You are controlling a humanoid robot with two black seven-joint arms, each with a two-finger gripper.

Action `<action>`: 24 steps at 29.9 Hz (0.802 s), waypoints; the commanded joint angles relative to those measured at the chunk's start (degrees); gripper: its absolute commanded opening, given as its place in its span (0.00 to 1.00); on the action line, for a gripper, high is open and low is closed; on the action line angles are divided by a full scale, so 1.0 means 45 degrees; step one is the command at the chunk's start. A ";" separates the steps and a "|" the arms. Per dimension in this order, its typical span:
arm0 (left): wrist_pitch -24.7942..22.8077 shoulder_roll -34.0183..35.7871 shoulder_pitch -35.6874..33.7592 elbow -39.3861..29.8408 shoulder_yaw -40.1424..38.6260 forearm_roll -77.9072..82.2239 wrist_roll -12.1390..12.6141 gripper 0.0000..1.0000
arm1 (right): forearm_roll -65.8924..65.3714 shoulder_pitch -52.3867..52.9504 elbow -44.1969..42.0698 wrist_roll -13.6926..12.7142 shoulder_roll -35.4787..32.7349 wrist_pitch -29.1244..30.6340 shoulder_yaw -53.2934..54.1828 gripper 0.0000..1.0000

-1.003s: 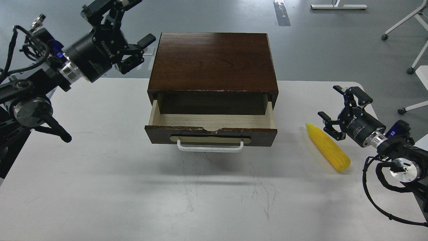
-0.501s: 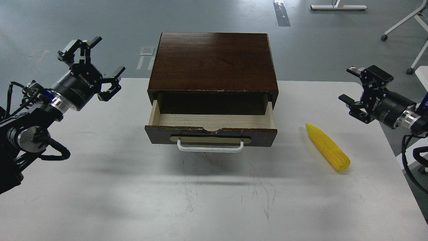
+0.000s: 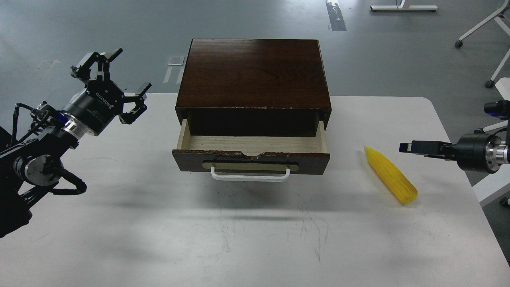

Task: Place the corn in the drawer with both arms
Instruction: 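Move the right gripper down to the yellow corn and grasp it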

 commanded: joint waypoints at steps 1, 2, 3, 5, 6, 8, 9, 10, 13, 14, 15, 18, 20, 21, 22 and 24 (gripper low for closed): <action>0.0002 0.0001 0.0158 -0.0003 -0.0094 0.0018 0.0000 0.98 | -0.0330 0.0103 -0.0060 -0.0001 0.0049 -0.0882 -0.1296 1.00; 0.0002 -0.0019 0.0159 -0.0022 -0.0094 0.0018 0.0000 0.98 | -0.0330 0.0122 -0.0060 -0.0001 0.0069 -0.0942 -0.1396 1.00; 0.0002 -0.0058 0.0178 -0.0003 -0.0094 0.0018 0.0000 0.98 | -0.0330 0.0123 -0.0060 -0.0001 0.0243 -0.0962 -0.1494 1.00; 0.0002 -0.0097 0.0178 -0.0003 -0.0094 0.0037 0.0000 0.98 | -0.0330 0.0103 -0.0079 -0.0001 0.0497 -0.1059 -0.1533 1.00; 0.0002 -0.0097 0.0178 -0.0003 -0.0094 0.0076 0.0000 0.98 | -0.0330 0.0084 -0.0118 -0.0001 0.0653 -0.1137 -0.1572 0.99; 0.0002 -0.0097 0.0178 -0.0003 -0.0094 0.0076 0.0000 0.98 | -0.0349 0.0084 -0.0138 -0.0001 0.0732 -0.1216 -0.1631 0.99; 0.0002 -0.0097 0.0178 -0.0003 -0.0094 0.0076 0.0000 0.98 | -0.0350 0.0103 -0.0138 -0.0001 0.0733 -0.1255 -0.1709 0.99; 0.0002 -0.0097 0.0178 -0.0022 -0.0094 0.0076 0.0000 0.98 | -0.0369 0.0122 -0.0157 -0.0001 0.0752 -0.1352 -0.1806 0.98; 0.0002 -0.0078 0.0236 -0.0023 -0.0094 0.0096 0.0000 0.98 | -0.0369 0.0123 -0.0216 -0.0001 0.1141 -0.1645 -0.1963 0.96; 0.0002 -0.0058 0.0275 -0.0023 -0.0094 0.0096 0.0000 0.98 | -0.0369 0.0123 -0.0332 -0.0001 0.1317 -0.1646 -0.1963 0.94; 0.0002 -0.0058 0.0276 -0.0023 -0.0094 0.0096 0.0000 0.98 | -0.0369 0.0123 -0.0333 -0.0001 0.1319 -0.1646 -0.1963 0.94; 0.0002 -0.0019 0.0276 -0.0042 -0.0094 0.0096 0.0000 0.98 | -0.0389 0.0142 -0.0645 -0.0001 0.1514 -0.1665 -0.2177 0.92; 0.0002 0.0001 0.0295 -0.0042 -0.0094 0.0096 0.0000 0.98 | -0.0369 0.0181 -0.0685 -0.0001 0.1611 -0.1801 -0.2451 0.91; 0.0002 0.0001 0.0295 -0.0042 -0.0094 0.0096 0.0000 0.98 | -0.0369 0.0181 -0.0685 -0.0001 0.1612 -0.1802 -0.2452 0.91; 0.0002 0.0001 0.0295 -0.0042 -0.0114 0.0096 0.0000 0.98 | -0.0388 0.0162 -0.0704 -0.0001 0.1650 -0.1821 -0.2490 0.87; 0.0002 0.0001 0.0334 -0.0042 -0.0114 0.0096 0.0000 0.98 | -0.0369 0.0162 -0.0802 -0.0001 0.1709 -0.1841 -0.2685 0.76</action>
